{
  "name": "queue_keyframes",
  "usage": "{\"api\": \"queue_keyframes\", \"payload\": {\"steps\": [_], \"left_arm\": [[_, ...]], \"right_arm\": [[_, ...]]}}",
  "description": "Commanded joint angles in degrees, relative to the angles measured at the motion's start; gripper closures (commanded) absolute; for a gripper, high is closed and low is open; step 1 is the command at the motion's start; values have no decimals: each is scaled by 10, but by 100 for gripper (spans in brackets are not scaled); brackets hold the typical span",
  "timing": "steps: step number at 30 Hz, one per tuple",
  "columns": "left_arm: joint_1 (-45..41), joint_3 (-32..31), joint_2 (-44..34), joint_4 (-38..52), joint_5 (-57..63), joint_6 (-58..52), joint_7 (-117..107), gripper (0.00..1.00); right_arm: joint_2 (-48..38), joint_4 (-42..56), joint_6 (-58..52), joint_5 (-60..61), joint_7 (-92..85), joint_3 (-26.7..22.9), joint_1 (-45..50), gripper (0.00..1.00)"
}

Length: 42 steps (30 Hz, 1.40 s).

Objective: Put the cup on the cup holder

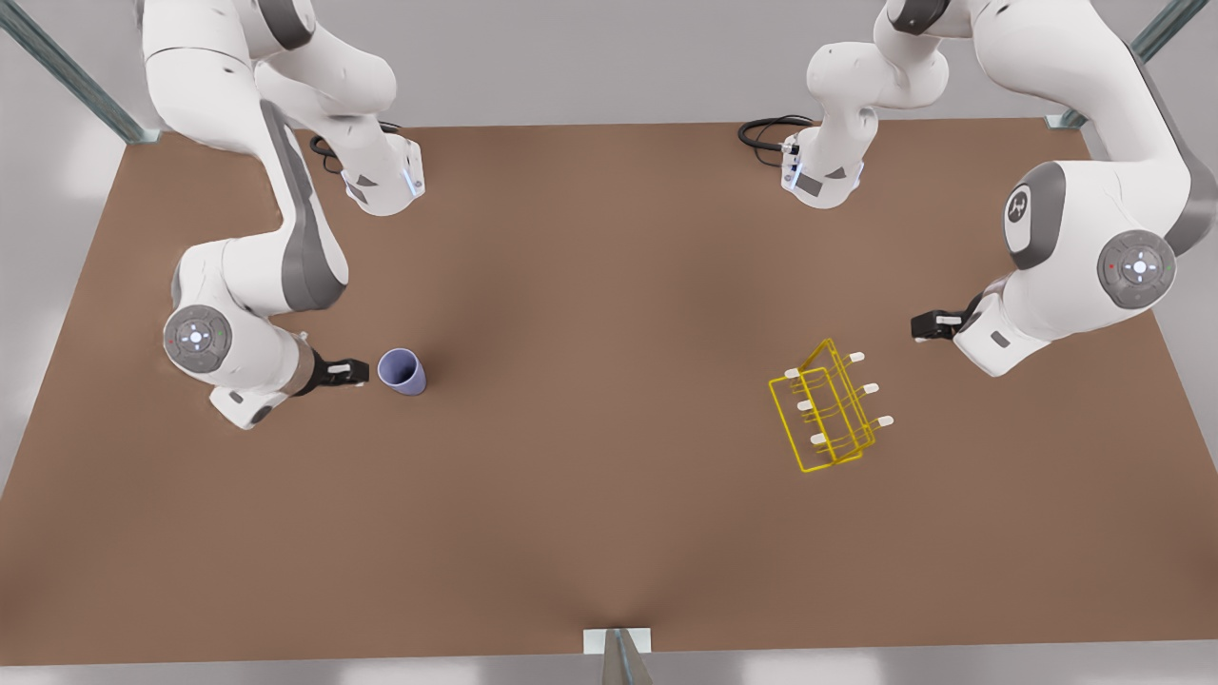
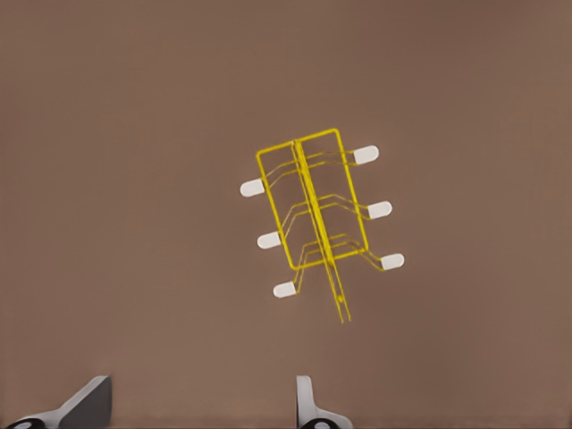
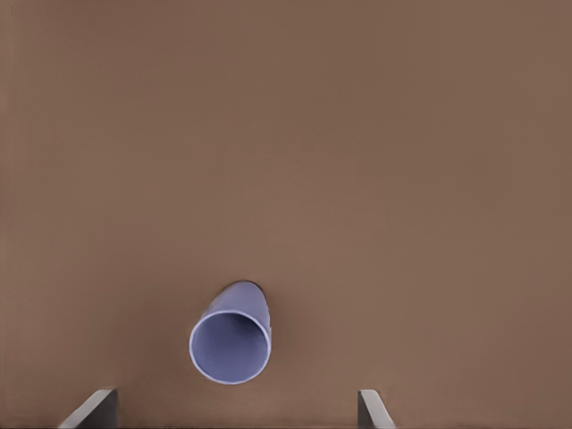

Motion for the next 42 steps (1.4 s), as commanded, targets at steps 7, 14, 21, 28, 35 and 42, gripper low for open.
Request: {"api": "queue_keyframes", "payload": {"steps": [7,14,21,28,35,42], "left_arm": [[0,0,5,-7,4,-14,4,0],[0,1,9,-9,6,-13,4,0],[1,1,13,-9,6,-16,4,0],[0,1,14,-14,6,-21,3,0],[0,1,16,-15,6,-21,2,0],[1,1,17,-16,6,-22,2,0]], "right_arm": [[-22,-152,166,-1,232,69,9,0],[-27,-269,321,3,279,70,7,0],[-23,-305,388,-4,271,56,2,0],[-22,-319,383,-21,180,46,-8,0],[-5,-328,382,-48,179,47,-6,3],[7,-318,351,-49,180,51,-4,36]]}}
